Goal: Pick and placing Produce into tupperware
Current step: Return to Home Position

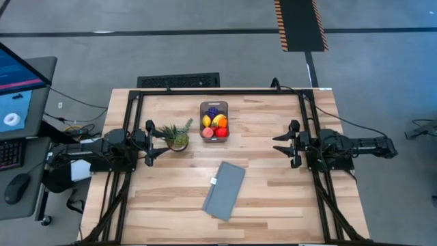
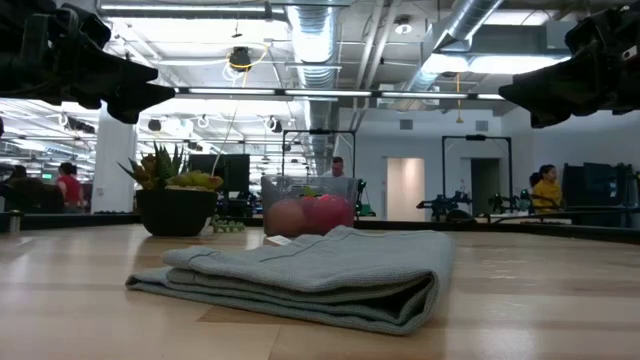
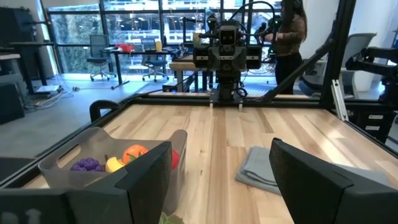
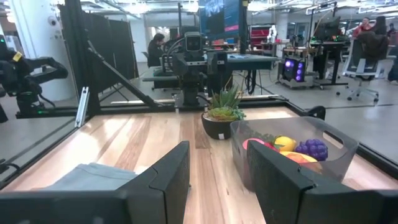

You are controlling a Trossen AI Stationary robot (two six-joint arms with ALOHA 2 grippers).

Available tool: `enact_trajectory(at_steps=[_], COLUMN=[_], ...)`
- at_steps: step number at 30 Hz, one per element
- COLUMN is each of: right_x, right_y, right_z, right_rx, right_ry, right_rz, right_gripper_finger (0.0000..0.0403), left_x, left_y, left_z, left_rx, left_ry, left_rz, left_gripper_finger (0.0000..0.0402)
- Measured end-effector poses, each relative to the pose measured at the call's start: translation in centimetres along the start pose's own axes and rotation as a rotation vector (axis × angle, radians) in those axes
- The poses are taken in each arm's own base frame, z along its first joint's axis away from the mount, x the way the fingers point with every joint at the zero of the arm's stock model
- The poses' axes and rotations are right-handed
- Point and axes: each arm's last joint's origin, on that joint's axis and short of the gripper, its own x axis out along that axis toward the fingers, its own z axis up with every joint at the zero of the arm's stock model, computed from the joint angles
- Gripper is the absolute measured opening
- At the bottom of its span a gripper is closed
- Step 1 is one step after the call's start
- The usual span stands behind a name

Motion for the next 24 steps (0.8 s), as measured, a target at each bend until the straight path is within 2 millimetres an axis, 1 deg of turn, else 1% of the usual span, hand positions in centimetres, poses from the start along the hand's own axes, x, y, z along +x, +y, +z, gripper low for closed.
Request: enact_trajectory(at_steps=[24], right_x=[0.00], right_y=[0.00], right_z=[0.00], right_rx=[-0.001], right_ry=[0.000], right_rz=[0.000], right_gripper_finger=[0.0182], left_x=[0.00], left_y=[0.00], left_z=[-0.01], left_rx=[-0.001], left_ry=[0.001], left_rz=[0.000], left_gripper_finger=[0.0259])
